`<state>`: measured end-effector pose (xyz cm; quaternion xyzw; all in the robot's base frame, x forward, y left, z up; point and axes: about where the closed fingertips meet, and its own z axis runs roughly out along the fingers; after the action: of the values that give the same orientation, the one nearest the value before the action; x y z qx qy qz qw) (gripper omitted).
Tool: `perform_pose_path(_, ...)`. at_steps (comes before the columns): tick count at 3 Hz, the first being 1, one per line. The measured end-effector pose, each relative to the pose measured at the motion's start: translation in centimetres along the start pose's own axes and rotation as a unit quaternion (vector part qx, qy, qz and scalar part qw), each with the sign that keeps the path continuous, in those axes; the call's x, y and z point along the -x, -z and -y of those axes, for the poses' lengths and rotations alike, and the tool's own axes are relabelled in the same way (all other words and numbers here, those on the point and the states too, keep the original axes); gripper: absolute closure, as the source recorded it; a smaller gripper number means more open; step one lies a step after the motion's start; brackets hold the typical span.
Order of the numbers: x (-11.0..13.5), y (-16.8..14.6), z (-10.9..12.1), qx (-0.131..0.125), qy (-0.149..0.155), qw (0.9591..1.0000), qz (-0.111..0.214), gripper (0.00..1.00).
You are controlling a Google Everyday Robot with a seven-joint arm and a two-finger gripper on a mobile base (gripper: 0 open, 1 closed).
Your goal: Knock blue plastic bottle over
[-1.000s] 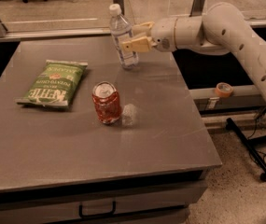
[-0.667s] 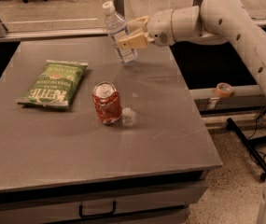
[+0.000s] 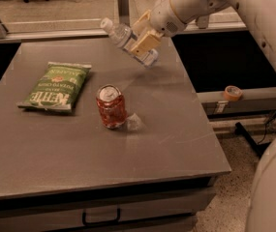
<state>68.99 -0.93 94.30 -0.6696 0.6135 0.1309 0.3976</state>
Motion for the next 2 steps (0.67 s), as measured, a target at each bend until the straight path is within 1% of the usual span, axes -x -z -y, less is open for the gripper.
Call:
perform_pose_path(1,-2.0,0.2,-1.2,0.042,0.041,0.993,-0.102,1.0)
perform_pose_path(2,-3.2,0.0,-2.4,0.084,0.061,0.9822,-0.156,0.83)
